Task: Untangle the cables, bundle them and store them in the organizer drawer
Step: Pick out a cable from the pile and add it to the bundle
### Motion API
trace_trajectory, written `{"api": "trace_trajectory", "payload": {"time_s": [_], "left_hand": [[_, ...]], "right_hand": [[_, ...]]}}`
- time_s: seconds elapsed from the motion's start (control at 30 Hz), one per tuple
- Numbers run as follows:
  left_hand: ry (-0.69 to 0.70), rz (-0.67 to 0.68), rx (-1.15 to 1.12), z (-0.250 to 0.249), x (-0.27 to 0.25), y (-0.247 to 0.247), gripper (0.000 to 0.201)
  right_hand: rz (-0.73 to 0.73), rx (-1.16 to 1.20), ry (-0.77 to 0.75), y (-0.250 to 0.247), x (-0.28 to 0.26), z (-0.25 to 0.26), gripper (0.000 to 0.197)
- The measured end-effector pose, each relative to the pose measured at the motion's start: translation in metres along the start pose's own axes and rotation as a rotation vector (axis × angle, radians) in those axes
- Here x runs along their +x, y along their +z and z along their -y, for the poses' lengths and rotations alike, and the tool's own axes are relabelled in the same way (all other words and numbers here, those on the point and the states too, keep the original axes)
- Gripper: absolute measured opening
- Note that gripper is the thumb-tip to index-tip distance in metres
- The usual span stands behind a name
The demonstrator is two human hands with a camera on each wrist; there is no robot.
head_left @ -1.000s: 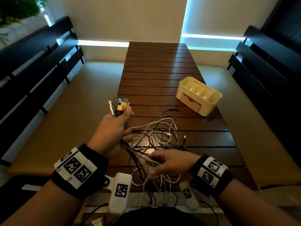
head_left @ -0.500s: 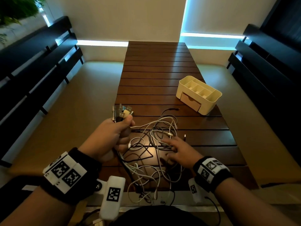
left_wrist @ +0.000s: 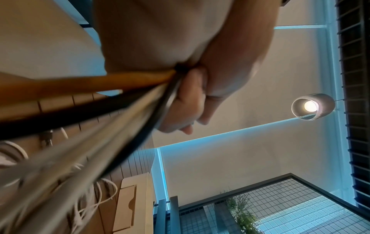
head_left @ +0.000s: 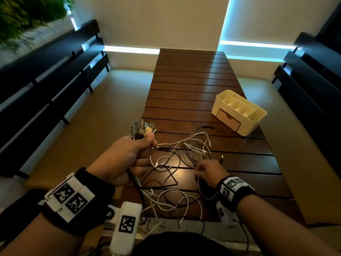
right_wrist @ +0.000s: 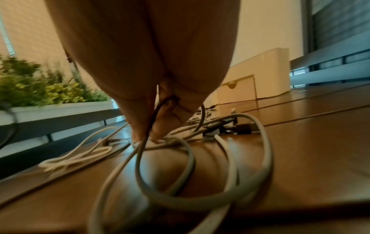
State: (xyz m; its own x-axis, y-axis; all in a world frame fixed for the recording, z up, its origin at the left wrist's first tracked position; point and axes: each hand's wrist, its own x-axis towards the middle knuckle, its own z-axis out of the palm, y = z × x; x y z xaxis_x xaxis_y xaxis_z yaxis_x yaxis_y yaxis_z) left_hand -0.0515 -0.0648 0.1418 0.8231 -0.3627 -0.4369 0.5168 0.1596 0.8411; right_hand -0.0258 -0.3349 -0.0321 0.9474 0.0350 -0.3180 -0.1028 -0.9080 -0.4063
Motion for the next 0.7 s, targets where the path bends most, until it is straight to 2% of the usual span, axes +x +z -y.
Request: {"api": "trace_trajectory", "payload": {"time_s": [0.07,0.13,0.2,0.27,0.33,0.43,0.53,0.6,0.7], "left_hand": [[0.002,0.002,-0.006,0.0,0.001,-0.002,0.024],[0.019,0.005,-0.009,-0.001,0.002,-0.003,0.023],[0.041,0.008,-0.017,-0.002,0.004,-0.001,0.022],[0.061,0.003,-0.027,-0.002,0.006,0.001,0.022],[0.073,-0.005,-0.041,-0.003,0.008,0.002,0.022],[0.097,-0.021,-0.056,-0.002,0.011,0.003,0.023],[0.11,-0.036,-0.059,-0.002,0.015,0.004,0.023],[0.11,-0.039,-0.06,-0.002,0.016,0.004,0.024],[0.119,-0.036,-0.066,-0.003,0.016,0.004,0.024]], "right_hand": [[-0.146,0.11,0.054,-0.01,0.008,-0.008,0.007],[-0.262,0.267,0.078,-0.023,0.012,-0.012,0.011],[-0.237,0.277,0.07,-0.031,0.015,-0.014,0.03],[-0.116,0.141,0.089,-0.031,0.015,-0.014,0.049],[-0.129,-0.002,0.088,-0.027,0.009,-0.011,0.053],[-0.347,-0.1,-0.099,-0.017,-0.008,0.002,0.037],[-0.393,-0.226,-0.314,-0.002,-0.022,0.018,0.026],[-0.222,-0.169,-0.366,0.008,-0.025,0.024,0.028],[0.227,-0.09,-0.262,0.023,-0.028,0.023,0.048]]}}
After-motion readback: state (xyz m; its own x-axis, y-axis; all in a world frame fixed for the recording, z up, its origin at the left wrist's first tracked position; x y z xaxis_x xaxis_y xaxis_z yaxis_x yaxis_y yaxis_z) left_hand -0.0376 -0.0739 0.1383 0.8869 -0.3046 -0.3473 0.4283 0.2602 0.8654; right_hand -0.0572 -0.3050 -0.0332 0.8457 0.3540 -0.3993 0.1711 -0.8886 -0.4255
